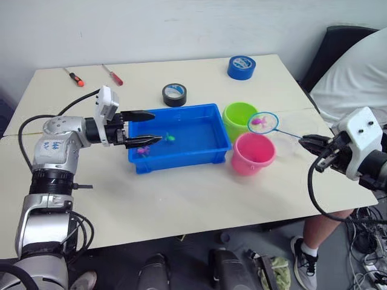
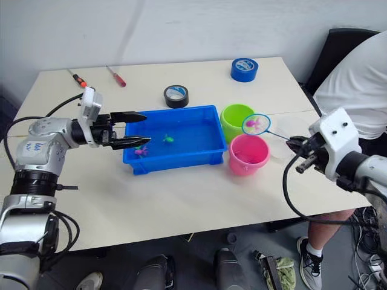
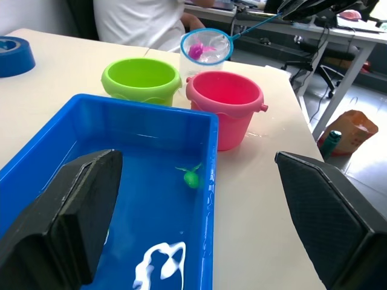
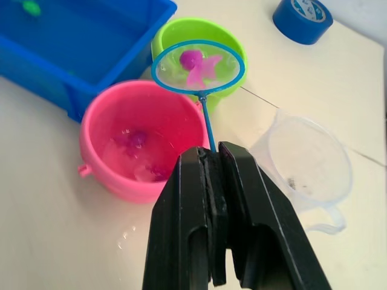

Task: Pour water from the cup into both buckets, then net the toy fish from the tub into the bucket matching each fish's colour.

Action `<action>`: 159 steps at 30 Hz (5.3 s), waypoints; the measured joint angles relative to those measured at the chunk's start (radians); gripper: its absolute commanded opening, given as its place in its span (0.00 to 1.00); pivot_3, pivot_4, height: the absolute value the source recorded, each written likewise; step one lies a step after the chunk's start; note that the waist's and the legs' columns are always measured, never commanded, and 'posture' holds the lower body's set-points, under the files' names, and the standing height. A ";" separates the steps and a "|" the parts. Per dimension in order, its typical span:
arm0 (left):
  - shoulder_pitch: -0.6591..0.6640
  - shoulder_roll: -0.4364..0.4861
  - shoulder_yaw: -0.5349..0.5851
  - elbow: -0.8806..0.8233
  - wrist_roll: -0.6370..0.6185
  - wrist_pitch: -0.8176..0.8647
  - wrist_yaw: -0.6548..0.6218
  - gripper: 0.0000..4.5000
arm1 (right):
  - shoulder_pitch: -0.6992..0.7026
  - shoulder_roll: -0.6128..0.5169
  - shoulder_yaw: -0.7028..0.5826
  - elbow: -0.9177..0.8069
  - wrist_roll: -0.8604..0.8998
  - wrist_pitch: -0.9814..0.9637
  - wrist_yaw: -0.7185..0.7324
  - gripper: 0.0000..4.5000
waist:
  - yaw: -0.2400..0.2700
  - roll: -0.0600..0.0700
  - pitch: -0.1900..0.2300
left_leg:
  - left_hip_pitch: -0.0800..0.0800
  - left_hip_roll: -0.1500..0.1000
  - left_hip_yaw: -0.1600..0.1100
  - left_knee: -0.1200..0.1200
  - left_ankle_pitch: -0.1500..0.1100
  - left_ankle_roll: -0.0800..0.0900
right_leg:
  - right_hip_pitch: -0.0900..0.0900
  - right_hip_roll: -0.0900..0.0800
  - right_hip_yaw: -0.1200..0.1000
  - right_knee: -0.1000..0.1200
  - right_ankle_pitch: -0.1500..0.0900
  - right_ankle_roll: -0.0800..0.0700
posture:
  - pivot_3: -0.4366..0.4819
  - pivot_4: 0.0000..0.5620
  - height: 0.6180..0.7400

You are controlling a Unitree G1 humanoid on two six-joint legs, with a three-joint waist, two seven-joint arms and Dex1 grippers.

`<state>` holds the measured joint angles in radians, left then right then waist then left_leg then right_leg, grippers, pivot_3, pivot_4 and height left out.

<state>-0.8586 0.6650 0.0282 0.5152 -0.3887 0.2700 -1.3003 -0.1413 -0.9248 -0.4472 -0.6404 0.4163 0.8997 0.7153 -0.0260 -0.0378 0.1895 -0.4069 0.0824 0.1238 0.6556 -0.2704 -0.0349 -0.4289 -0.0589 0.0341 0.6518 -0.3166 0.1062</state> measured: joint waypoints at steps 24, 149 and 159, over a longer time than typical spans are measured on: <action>-0.050 -0.029 -0.007 0.120 0.046 -0.065 -0.048 0.98 | 0.313 -0.134 0.060 0.090 -0.679 -0.870 -0.053 0.00 | -0.001 0.000 0.000 | 0.000 0.000 0.000 0.005 0.001 -0.002 | 0.002 0.001 0.000 0.001 0.001 0.001 | 0.48 0.27 0.92; 0.358 0.196 0.200 -0.385 -0.119 0.158 0.169 0.98 | -0.556 0.341 0.449 0.379 -0.132 -0.037 0.109 0.00 | -0.045 0.000 0.000 | 0.000 0.001 0.000 -0.004 -0.001 -0.001 | -0.004 -0.001 -0.001 0.001 -0.001 -0.002 | 0.48 0.27 0.92; 0.231 0.135 0.127 -0.358 -0.124 0.175 0.096 0.98 | -0.273 0.073 0.099 0.126 -0.004 0.084 0.119 0.00 | -0.018 0.000 0.000 | 0.001 0.000 0.000 -0.004 -0.001 -0.001 | -0.002 0.000 0.000 0.000 -0.001 -0.002 | 0.48 0.27 0.92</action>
<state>-0.6278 0.7995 0.1548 0.1572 -0.5122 0.4448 -1.2047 -0.4141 -0.8516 -0.3477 -0.5143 0.4123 0.9838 0.8341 -0.0441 -0.0378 0.1895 -0.4064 0.0829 0.1233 0.6519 -0.2712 -0.0361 -0.4310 -0.0593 0.0338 0.6521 -0.3176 0.1042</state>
